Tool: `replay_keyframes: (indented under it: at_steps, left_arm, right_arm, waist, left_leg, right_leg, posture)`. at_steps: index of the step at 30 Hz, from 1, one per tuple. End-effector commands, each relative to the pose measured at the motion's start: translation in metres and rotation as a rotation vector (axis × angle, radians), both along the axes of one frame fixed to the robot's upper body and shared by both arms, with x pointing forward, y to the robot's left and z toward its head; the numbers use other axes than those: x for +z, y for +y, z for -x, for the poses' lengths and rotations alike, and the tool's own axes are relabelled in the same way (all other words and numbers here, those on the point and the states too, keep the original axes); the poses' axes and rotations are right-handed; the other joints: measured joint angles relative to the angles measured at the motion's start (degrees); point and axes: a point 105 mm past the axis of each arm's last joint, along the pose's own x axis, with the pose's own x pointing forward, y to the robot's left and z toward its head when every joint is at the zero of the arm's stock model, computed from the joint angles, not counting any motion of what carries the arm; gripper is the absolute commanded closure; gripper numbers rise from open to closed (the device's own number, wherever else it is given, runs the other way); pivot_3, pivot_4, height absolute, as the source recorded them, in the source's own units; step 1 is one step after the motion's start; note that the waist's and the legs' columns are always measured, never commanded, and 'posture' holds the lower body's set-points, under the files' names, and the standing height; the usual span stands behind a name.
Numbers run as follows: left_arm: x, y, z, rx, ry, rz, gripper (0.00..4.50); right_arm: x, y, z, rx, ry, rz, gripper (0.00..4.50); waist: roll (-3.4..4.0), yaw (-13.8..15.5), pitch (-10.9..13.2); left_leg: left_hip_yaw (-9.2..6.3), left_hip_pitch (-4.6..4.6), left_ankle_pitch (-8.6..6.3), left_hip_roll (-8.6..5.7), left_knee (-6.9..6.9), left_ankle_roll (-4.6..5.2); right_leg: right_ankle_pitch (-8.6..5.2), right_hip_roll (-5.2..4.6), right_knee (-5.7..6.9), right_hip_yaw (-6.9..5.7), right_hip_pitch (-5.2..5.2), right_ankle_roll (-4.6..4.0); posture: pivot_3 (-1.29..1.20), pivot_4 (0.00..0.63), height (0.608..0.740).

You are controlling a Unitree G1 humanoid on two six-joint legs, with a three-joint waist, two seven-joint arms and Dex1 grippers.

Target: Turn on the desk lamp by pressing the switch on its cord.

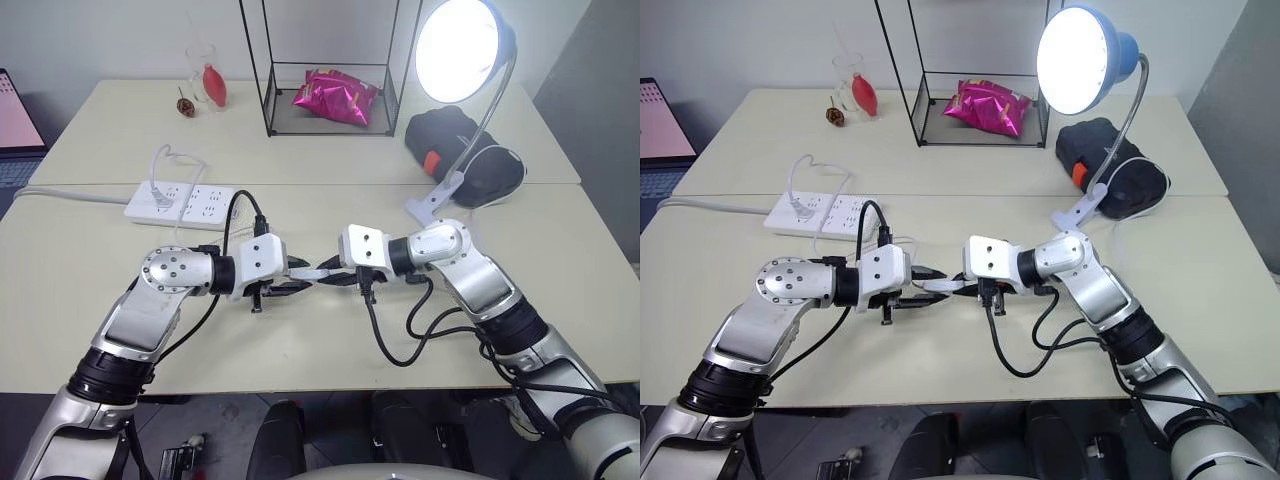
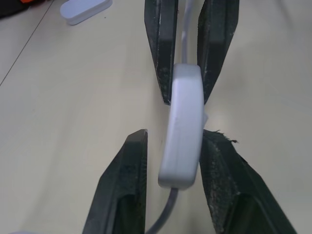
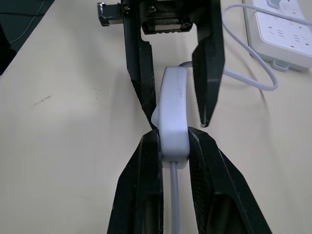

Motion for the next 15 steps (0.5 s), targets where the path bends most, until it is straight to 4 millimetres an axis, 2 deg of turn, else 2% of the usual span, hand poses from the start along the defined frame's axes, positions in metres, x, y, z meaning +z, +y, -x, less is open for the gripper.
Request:
replay_keyframes:
  at_steps: [1,7,15]
  left_arm:
    - [0.015,0.004,-0.001,0.006,-0.069,0.029,1.88]
    - [0.017,0.017,0.008,0.014,-0.086,-0.008,0.58]
    - [0.016,0.052,0.028,0.131,-0.016,-0.007,0.57]
  right_arm:
    - [0.009,0.008,0.007,0.061,-0.037,-0.022,4.13]
    - [0.005,0.005,-0.006,0.042,-0.057,0.001,4.13]
    - [-0.004,0.003,-0.045,-0.039,-0.1,0.033,4.13]
  waist:
    - [0.0,0.0,0.0]
    - [0.0,-0.06,0.0]
    - [0.01,-0.26,0.01]
  left_leg:
    - [0.0,0.0,0.0,0.0,0.0,0.0]
    - [0.0,0.01,0.0,0.0,0.0,0.0]
    - [0.03,0.03,0.0,0.02,-0.01,0.0]
  right_leg:
    - [0.0,0.0,0.0,0.0,0.0,0.0]
    - [0.0,0.0,0.0,0.0,0.0,0.0]
    - [0.0,-0.01,-0.01,0.01,-0.01,-0.01]
  posture:
    - [0.0,0.15,0.74]
    - [0.0,0.15,0.74]
    - [0.0,0.15,0.74]
